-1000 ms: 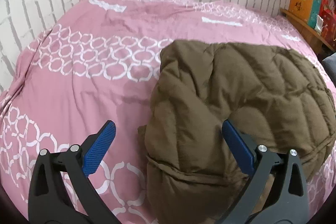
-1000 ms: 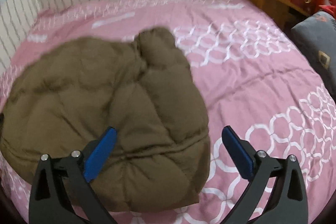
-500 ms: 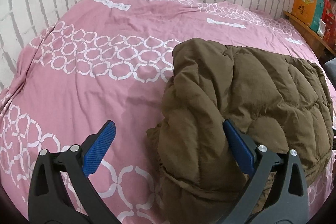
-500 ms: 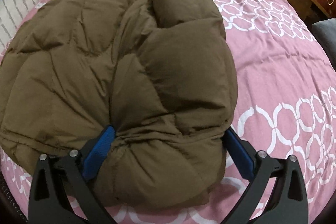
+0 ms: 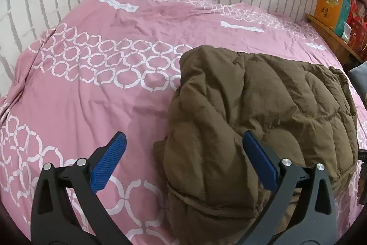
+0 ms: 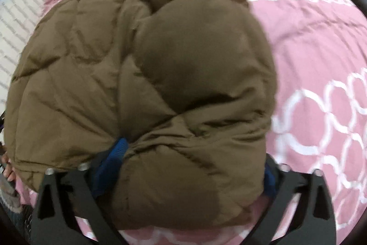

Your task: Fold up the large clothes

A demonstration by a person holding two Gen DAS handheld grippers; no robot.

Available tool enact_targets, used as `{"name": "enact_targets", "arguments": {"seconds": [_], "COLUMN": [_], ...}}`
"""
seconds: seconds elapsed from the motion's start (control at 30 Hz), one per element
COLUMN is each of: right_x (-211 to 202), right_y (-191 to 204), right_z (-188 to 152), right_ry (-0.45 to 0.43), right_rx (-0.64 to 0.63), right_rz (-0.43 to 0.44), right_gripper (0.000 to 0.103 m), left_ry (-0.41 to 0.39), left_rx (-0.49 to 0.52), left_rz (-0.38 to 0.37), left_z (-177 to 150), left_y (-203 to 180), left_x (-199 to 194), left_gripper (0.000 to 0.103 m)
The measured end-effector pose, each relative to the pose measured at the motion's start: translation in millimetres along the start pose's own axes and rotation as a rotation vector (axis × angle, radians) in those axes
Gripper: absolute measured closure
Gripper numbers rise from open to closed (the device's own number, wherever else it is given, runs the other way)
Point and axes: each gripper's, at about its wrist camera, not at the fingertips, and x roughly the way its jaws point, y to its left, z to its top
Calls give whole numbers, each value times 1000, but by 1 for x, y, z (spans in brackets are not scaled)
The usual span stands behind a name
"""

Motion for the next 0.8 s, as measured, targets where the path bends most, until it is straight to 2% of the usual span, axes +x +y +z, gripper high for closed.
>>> {"name": "enact_targets", "arguments": {"seconds": [0.03,0.07,0.13,0.2,0.23,0.3,0.4,0.47,0.53,0.63,0.73,0.8], "right_x": [1,4,6,11,14,18,22,20,22,22,18,18], "right_y": [9,16,32,51,61,69,66,54,56,53,38,32], "right_z": [1,2,5,7,9,10,10,10,9,13,12,15], "right_ry": [-1,-1,8,20,30,38,30,22,17,27,29,25], "right_rx": [-26,-43,-112,-190,-232,-250,-215,-184,-178,-172,-167,-155], "right_rz": [6,6,-44,-107,-150,-181,-156,-135,-133,-126,-116,-110], "right_gripper": [30,34,46,51,51,51,49,48,47,45,42,40], "left_ry": [2,19,68,112,123,138,169,165,167,247,302,310], "left_rx": [0,-2,-28,-80,-93,-100,-78,-40,-35,-34,-19,-16], "left_rz": [3,2,-24,-67,-77,-98,-148,-51,-27,-92,-125,-142], "left_z": [-1,-3,-7,-11,-13,-17,-26,-36,-42,-49,-57,-56], "left_y": [1,2,6,12,13,9,-6,-13,-8,0,-3,-8], "left_x": [0,1,4,4,4,2,1,1,1,23,46,51], "left_gripper": [3,3,3,3,3,3,3,3,3,3,3,3]}}
